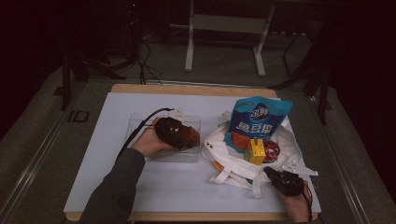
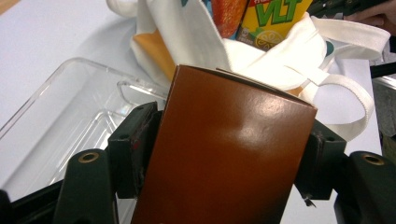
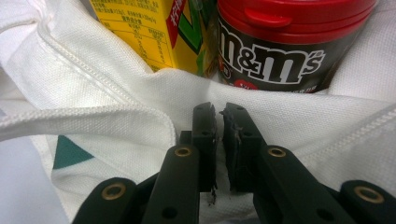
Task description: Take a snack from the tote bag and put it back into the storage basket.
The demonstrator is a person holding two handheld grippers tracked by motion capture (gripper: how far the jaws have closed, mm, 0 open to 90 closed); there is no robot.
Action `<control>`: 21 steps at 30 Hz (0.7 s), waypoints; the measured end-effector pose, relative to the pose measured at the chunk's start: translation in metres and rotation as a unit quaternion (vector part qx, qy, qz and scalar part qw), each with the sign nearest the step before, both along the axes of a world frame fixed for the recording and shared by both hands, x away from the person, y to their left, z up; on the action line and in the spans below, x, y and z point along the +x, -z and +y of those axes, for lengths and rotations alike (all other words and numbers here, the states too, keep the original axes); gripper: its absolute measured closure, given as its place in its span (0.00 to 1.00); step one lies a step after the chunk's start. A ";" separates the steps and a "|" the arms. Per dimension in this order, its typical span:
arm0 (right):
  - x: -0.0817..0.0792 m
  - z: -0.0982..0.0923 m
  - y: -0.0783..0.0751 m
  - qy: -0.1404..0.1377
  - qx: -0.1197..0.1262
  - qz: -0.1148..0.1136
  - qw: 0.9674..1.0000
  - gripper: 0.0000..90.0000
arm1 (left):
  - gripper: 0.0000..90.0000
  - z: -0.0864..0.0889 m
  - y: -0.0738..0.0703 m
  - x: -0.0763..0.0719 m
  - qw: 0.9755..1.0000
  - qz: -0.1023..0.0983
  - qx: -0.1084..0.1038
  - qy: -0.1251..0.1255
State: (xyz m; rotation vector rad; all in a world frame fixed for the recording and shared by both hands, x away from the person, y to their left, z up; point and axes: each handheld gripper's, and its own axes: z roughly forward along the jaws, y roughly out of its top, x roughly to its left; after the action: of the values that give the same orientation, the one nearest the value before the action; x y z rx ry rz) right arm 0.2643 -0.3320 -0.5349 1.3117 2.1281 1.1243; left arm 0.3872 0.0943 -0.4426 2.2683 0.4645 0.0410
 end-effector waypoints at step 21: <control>0.000 0.000 0.000 0.000 0.000 0.000 1.000 0.92 | 0.31 -0.015 0.016 -0.005 0.999 0.022 0.047 -0.002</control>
State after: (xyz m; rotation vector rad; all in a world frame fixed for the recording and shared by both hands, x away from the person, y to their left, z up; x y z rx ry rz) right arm 0.2642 -0.3319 -0.5349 1.3111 2.1272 1.1234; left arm 0.3818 0.0788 -0.4583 2.3645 0.5002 0.0165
